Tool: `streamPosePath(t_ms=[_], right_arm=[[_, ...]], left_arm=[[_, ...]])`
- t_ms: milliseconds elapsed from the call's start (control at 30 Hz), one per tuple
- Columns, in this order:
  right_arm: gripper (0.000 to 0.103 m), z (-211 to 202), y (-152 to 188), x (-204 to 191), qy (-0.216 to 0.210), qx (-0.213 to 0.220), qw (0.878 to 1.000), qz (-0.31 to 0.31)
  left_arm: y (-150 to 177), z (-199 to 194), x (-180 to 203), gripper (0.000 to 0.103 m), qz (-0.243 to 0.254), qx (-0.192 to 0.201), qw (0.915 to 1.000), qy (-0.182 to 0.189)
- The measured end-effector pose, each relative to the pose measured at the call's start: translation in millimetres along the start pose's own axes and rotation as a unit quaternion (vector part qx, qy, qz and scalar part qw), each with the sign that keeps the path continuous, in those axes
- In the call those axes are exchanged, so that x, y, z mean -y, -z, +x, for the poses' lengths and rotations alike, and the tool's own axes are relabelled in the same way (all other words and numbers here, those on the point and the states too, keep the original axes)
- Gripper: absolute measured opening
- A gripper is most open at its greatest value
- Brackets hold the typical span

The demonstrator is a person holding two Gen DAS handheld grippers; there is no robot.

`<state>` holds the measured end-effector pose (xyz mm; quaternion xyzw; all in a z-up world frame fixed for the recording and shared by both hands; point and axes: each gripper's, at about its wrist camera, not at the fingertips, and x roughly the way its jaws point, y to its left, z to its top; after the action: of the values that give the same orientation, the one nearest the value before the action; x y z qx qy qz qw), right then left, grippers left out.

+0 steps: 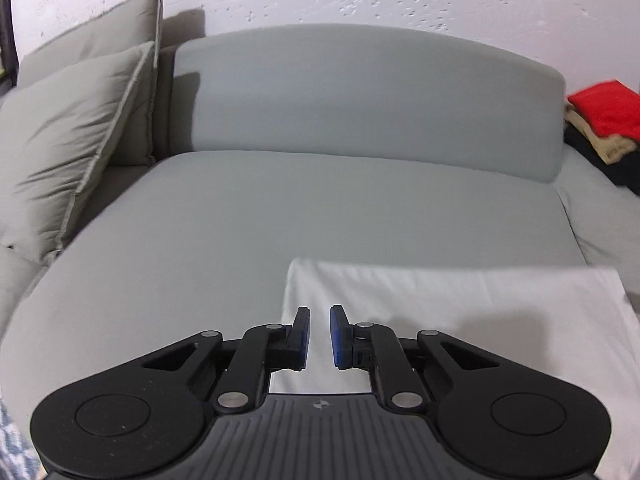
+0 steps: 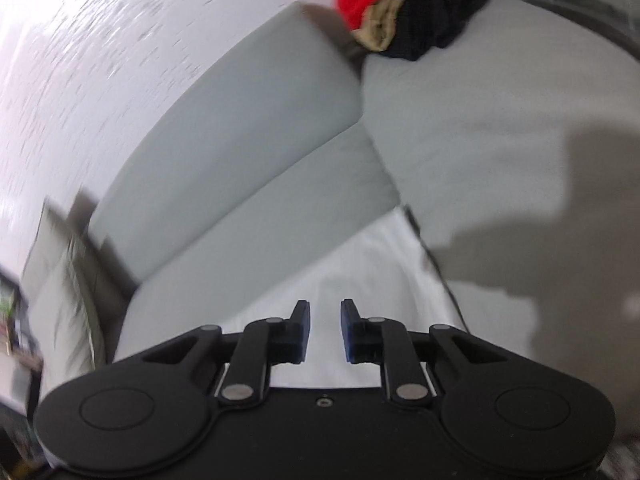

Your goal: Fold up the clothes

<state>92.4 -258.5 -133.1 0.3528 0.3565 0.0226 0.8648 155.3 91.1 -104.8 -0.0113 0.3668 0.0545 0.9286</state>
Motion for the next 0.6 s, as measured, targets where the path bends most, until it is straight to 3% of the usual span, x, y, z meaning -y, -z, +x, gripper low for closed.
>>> streamPosePath(t_ms=[100, 200, 233, 300, 333, 367, 467, 500, 567, 600], right_arm=[[0.019, 37, -10, 6, -0.022, 0.004, 0.999, 0.036], [0.019, 86, -6, -2, -0.046, -0.051, 0.997, 0.026], [0.019, 101, -2, -5, -0.055, -0.067, 0.996, 0.018], [0.019, 123, 0, -2, -0.053, -0.078, 0.995, 0.012], [0.018, 128, -2, 3, -0.043, -0.07, 0.997, 0.013], [0.004, 134, -3, 9, -0.033, -0.063, 0.997, 0.015], [0.0, 123, -17, 39, 0.03, 0.011, 0.999, 0.036], [0.0, 118, -21, 46, 0.052, 0.025, 0.998, 0.032], [0.0, 114, -27, 54, 0.076, 0.033, 0.996, 0.014], [0.0, 113, -26, 47, 0.089, 0.032, 0.995, -0.011]], left_arm=[[-12, 33, 22, 0.011, 0.023, -0.015, 0.999, 0.035], [-12, 63, 51, 0.018, 0.062, -0.025, 0.9951, 0.072], [-10, 74, 56, 0.023, 0.071, -0.025, 0.9946, 0.071], [-6, 95, 59, 0.024, 0.082, -0.023, 0.9949, 0.053], [-4, 105, 53, 0.024, 0.075, -0.024, 0.9964, 0.032], [-2, 113, 42, 0.024, 0.058, -0.025, 0.998, 0.001], [1, 133, 8, 0.022, 0.0, -0.027, 0.996, -0.085], [-1, 133, -2, 0.013, -0.018, -0.025, 0.993, -0.114], [-4, 134, -17, 0.016, -0.031, -0.028, 0.9796, -0.197], [-4, 137, -24, 0.015, -0.031, -0.038, 0.9684, -0.244]])
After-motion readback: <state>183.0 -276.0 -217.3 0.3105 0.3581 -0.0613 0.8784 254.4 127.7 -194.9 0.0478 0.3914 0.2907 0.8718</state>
